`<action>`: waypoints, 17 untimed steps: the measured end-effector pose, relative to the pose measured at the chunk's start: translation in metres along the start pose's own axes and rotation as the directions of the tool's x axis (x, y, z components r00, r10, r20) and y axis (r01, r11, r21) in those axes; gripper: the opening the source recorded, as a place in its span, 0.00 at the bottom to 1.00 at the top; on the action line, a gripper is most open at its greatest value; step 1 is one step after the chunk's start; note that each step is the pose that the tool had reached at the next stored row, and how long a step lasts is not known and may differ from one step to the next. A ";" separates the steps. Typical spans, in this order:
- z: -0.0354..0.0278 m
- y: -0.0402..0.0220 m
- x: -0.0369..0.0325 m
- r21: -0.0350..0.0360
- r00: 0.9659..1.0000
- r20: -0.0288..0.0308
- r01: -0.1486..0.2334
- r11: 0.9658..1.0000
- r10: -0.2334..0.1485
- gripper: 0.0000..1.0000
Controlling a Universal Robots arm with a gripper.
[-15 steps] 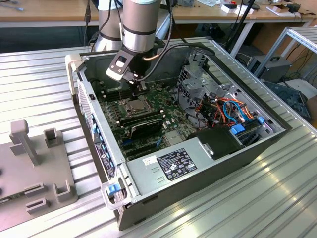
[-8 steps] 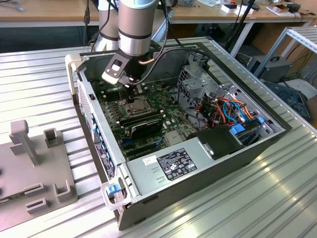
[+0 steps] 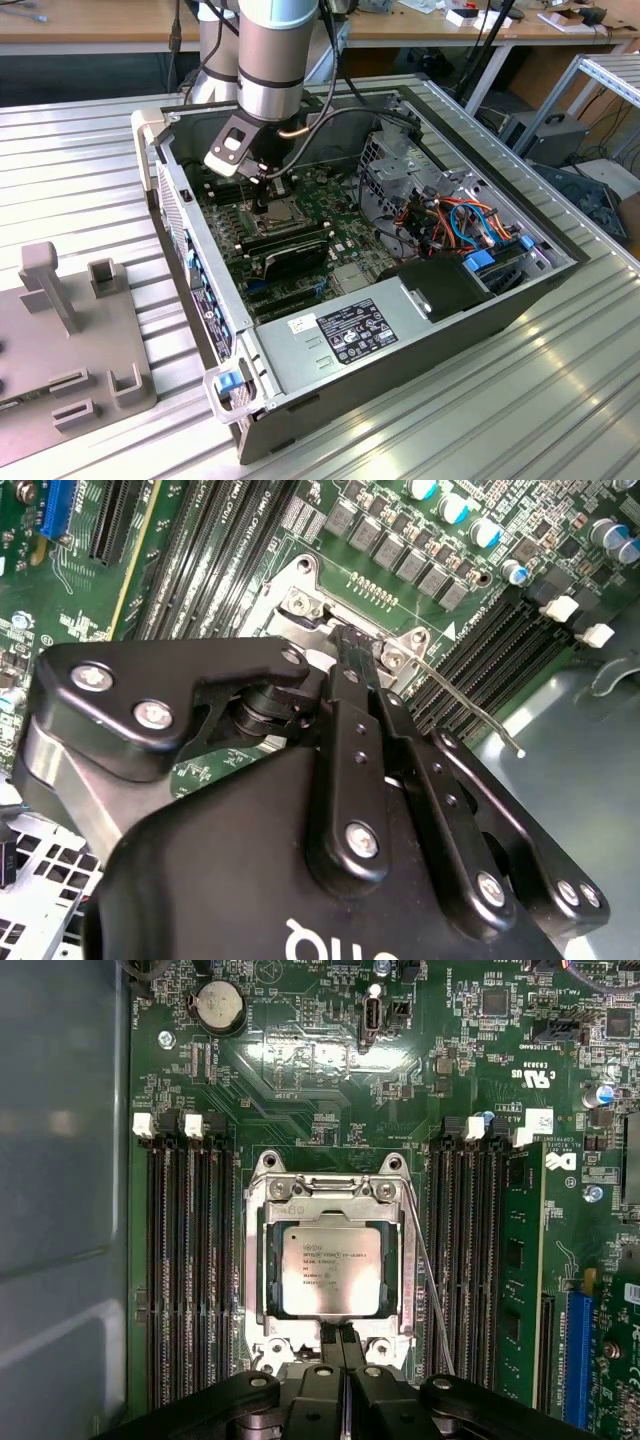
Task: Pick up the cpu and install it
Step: 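Close the cpu cover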
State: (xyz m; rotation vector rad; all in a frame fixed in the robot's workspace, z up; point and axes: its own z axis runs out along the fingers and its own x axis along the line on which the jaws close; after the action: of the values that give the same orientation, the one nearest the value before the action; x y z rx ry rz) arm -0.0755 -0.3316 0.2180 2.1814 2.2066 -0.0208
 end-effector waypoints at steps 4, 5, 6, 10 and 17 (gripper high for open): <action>0.0040 0.0000 0.0002 0.000 1.000 0.000 0.000 1.000 0.000 0.11; 0.0049 0.0000 0.0002 0.000 1.000 0.000 0.000 1.000 0.000 0.11; 0.0061 0.0000 0.0003 0.000 1.000 0.000 0.000 1.000 0.000 0.11; 0.0086 -0.0001 0.0003 0.000 1.000 0.000 0.000 1.000 0.000 0.11; 0.0105 -0.0013 0.0005 0.000 1.000 -0.001 0.000 1.000 0.000 0.11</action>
State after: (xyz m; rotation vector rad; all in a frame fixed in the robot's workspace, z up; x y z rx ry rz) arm -0.0766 -0.3315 0.2074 2.1813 2.2069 -0.0198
